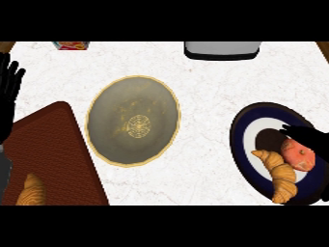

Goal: Pick the squash from the plate and place it in the bowl

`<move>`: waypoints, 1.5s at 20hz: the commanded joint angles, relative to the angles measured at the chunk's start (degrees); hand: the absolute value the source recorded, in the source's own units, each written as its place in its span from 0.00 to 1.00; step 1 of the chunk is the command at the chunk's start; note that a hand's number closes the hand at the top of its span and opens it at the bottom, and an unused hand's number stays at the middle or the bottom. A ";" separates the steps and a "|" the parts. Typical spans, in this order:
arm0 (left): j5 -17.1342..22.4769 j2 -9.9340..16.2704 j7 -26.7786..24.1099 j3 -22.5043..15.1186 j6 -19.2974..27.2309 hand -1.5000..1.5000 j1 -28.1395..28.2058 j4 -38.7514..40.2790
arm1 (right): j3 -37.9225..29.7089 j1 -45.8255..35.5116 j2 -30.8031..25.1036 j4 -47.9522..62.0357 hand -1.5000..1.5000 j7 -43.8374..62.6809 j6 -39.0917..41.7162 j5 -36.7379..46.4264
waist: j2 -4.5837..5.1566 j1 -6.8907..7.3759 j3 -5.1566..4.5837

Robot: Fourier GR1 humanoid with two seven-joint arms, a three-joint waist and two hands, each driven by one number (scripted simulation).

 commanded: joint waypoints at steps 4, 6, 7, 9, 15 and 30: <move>-1.18 0.36 -0.05 1.33 -1.46 0.50 1.89 -1.48 | -0.33 -1.18 2.94 6.80 0.00 0.48 -3.27 4.81 | -0.02 0.08 -0.01; -1.37 -0.92 2.31 0.47 -0.44 0.50 -0.04 -2.31 | -1.49 -5.66 1.40 8.26 0.00 0.06 0.77 4.59 | -0.02 0.08 -0.01; -0.19 -0.13 0.18 2.23 -2.31 0.50 -0.12 0.39 | -0.62 -6.68 3.32 13.61 0.00 -1.37 -4.53 6.76 | 0.03 0.15 -0.01; 0.98 0.55 -2.37 3.37 -4.66 0.50 1.81 1.61 | -0.34 -5.59 3.14 17.14 1.00 -6.77 -10.15 7.22 | 0.07 0.26 0.01; -3.76 -3.46 -2.56 -0.03 -0.17 0.50 -1.96 3.94 | -2.38 -6.94 3.12 11.16 1.00 -7.60 -8.47 5.97 | 0.03 -0.22 -0.03; -1.32 -1.48 0.63 3.53 -2.61 0.50 1.27 -0.67 | -11.80 -2.59 5.04 3.90 1.00 9.54 -7.31 6.74 | -0.15 -0.46 -0.06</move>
